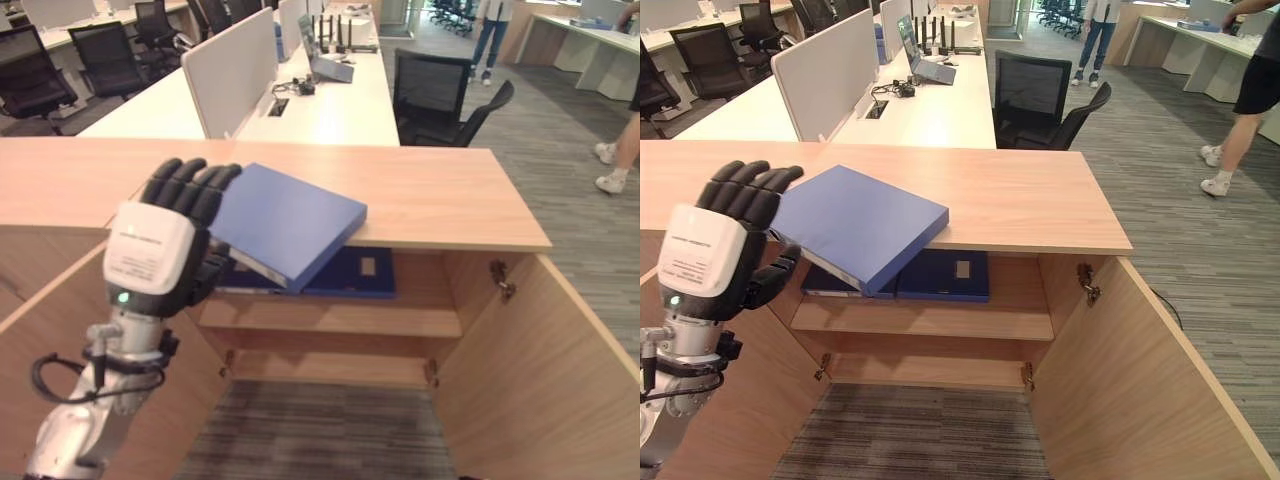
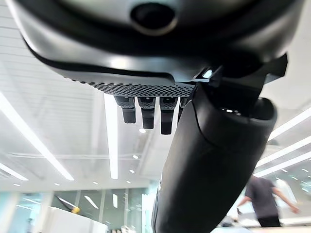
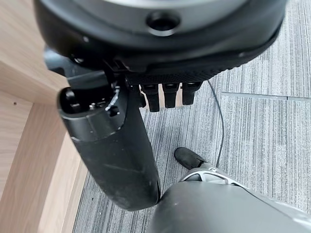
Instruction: Put the empty folder in the office cabinet
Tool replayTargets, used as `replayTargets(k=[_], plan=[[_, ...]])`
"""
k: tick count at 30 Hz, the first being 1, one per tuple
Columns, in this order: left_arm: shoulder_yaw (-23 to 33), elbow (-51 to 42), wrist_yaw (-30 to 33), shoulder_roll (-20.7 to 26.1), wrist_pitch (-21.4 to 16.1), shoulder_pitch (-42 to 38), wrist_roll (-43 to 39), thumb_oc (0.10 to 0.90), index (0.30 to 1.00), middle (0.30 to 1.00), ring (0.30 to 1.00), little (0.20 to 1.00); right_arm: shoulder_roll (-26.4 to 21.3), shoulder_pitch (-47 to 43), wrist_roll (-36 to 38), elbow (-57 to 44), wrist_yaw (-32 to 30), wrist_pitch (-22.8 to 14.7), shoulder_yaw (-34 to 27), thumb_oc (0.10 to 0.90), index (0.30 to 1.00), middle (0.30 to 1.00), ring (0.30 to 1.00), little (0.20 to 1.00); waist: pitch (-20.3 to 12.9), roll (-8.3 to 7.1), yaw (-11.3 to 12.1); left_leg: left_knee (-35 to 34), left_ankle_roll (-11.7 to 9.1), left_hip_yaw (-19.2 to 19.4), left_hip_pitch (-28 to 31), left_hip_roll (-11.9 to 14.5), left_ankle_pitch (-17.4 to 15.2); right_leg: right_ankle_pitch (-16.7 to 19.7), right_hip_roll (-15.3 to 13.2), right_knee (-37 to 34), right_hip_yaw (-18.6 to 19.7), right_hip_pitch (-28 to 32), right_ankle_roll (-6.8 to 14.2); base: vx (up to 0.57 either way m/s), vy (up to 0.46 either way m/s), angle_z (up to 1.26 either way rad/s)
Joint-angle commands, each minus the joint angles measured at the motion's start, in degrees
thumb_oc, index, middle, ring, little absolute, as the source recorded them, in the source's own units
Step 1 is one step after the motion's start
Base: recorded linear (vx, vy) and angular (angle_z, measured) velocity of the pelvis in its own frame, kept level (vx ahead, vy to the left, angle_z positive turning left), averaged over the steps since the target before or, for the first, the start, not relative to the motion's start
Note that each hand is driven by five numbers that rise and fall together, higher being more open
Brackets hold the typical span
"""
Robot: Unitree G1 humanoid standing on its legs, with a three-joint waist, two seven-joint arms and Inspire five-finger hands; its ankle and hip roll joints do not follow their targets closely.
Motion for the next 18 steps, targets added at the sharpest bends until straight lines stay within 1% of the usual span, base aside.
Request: replayTargets(k=[1,10,18], plan=[[1.7,-1.2,1.6,4.7,0.1,-5.8,-0.5,0.800,0.900,0.900,0.900,0.900,-0.5,-0.9,-3.0,0.4,0.0,-0.1,3.5,0.800,0.900,0.900,0.900,0.900,-1.6,-2.33,-0.9,-0.4,-0.9,-3.1,-1.6,-1.6,-4.1,-2.4,-0.4,0.2,6.9,0.2,3.2,0.00,0.000,0.00],[-0.4,0.4,0.1,5.7,-0.1,-7.0,-0.6,0.800,0.900,0.900,0.900,0.900,-0.7,-0.7,-2.8,0.0,0.3,-0.2,3.2,0.800,0.900,0.900,0.900,0.900,-1.7,-2.28,-1.5,-0.4,-0.9,-2.7,-1.2,-1.6,-4.3,-2.4,-0.3,0.2,7.5,0.2,3.2,0.00,0.000,0.00],[2.5,-0.5,0.3,5.8,-0.2,-4.5,-1.0,0.800,0.900,0.900,0.900,0.900,-0.8,-0.5,-3.1,0.0,0.5,0.0,2.9,0.800,0.900,0.900,0.900,0.900,-1.7,-2.39,-1.3,-0.4,-0.8,-2.5,-1.1,-1.6,-4.3,-2.3,-0.3,0.1,7.7,0.2,3.3,0.00,0.004,-0.04]])
